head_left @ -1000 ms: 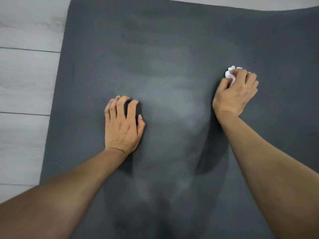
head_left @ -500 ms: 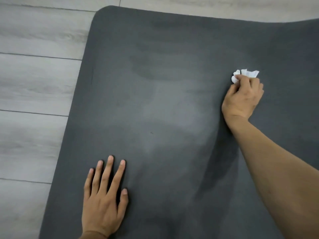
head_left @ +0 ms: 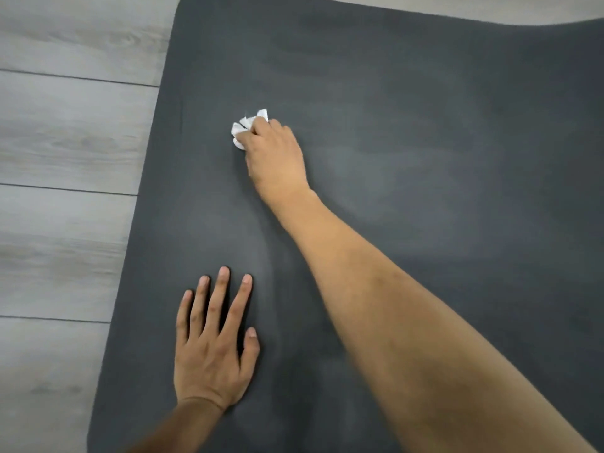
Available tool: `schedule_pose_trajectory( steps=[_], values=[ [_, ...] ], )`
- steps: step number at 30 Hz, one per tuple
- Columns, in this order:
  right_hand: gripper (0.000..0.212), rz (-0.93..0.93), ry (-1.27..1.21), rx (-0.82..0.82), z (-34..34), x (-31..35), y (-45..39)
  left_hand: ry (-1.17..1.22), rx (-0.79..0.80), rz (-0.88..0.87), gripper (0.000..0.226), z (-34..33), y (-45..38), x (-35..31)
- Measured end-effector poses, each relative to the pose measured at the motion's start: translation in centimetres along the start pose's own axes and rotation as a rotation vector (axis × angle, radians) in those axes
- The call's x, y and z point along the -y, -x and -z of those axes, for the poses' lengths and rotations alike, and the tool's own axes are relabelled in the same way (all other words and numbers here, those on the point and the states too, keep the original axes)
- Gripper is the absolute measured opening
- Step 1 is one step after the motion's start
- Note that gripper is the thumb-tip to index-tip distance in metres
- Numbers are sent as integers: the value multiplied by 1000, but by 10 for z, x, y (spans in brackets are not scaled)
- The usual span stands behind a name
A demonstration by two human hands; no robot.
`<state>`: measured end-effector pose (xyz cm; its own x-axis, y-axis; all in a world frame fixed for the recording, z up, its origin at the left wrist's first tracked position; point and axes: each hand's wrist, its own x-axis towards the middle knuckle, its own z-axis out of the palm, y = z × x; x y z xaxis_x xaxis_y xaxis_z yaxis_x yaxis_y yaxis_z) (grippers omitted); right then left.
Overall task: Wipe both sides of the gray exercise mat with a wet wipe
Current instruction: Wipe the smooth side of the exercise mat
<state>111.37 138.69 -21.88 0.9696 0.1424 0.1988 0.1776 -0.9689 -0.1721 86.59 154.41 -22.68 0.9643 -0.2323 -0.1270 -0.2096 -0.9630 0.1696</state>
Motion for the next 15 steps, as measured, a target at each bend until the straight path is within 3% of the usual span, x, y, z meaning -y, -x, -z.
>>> schedule_pose_trajectory(
  steps=[3,6,8,10,12,15],
  values=[
    [28,-116,73,-195,16,-88,40,20,-35,-5,69,-1,3,0],
    [30,-474,162,-169,46,-183,92,34,-47,-6,68,0,3,-2],
    [35,-688,146,-129,58,-207,102,25,-39,2,69,0,2,-2],
    [35,-760,159,-94,54,-188,86,18,-32,3,69,1,2,-3],
    [30,-713,25,-77,43,-134,67,11,-45,-3,69,0,3,-3],
    [23,-355,-89,-72,20,-26,45,17,-66,-5,67,0,2,-3]
  ],
)
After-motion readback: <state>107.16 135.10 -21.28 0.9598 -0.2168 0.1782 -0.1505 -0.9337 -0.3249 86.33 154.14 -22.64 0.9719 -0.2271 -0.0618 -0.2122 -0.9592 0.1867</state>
